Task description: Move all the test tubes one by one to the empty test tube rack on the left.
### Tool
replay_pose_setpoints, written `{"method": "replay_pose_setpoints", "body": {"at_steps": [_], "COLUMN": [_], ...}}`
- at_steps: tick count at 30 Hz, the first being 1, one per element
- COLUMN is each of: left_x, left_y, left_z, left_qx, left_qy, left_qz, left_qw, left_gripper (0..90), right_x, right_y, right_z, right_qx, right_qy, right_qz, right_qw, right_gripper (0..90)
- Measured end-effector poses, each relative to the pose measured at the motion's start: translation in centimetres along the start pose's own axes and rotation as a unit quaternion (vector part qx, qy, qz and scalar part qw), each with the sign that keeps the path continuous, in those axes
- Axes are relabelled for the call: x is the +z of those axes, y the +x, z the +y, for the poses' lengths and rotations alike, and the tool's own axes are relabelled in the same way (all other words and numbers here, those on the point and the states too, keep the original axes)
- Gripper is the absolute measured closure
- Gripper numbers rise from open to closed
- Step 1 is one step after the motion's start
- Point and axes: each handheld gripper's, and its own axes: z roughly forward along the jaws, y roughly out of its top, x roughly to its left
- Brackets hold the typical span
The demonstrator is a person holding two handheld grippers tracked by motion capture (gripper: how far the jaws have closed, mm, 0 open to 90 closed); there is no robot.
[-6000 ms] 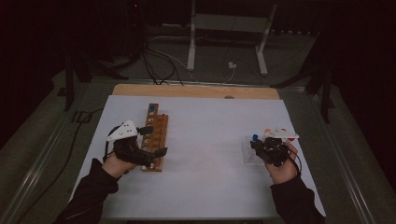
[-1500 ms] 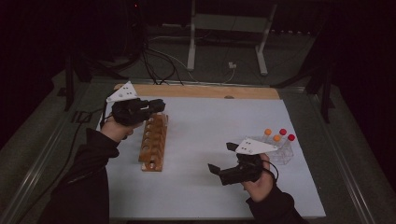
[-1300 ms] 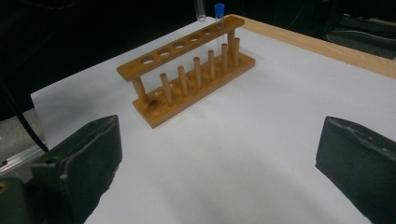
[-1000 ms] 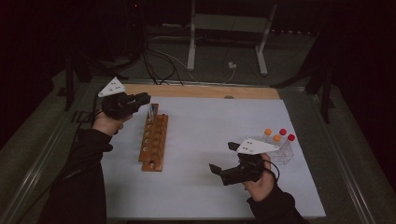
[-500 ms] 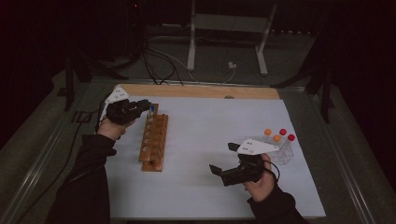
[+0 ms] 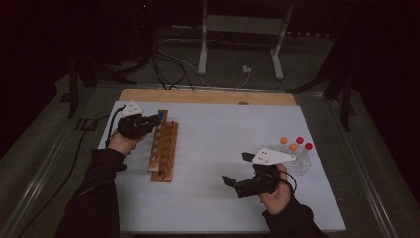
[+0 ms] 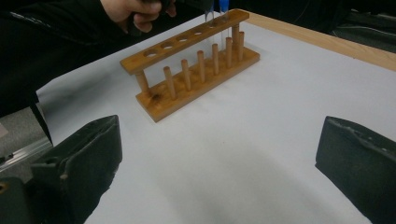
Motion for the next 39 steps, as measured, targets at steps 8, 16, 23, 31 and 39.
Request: {"method": "replay_pose_setpoints", "body": {"at_steps": [8, 16, 23, 31, 39], "left_x": [-0.1, -0.1, -1.3, -4.2, -5.7], "left_y": [0.1, 0.3, -0.5, -3.7, -7.5], "left_z": [-0.4, -0.4, 0.3, 0.9, 0.1], "left_qx": [-0.003, -0.010, -0.009, -0.002, 0.017], "left_qy": [-0.004, 0.003, 0.007, -0.014, -0.021], "left_qz": [0.002, -0.005, -0.022, -0.077, -0.126], "left_qw": [1.0000, 0.9999, 0.9997, 0.9969, 0.9916], "left_gripper": [77.6, 77.2, 51.2, 13.3, 2.0], "right_x": [-0.1, -0.2, -0.9, -2.4, -4.5], "right_y": [-0.1, -0.1, -0.3, -1.3, -2.9], "right_z": [0.0, 0.0, 0.5, 1.3, 0.8], "right_qx": [0.003, 0.004, 0.003, -0.022, 0.006], "right_qy": [-0.002, -0.002, -0.015, -0.028, -0.029], "right_qz": [0.001, 0.002, 0.000, -0.025, -0.106], "right_qw": [1.0000, 1.0000, 0.9999, 0.9990, 0.9939], "right_gripper": [0.2, 0.2, 0.2, 0.2, 0.2]}}
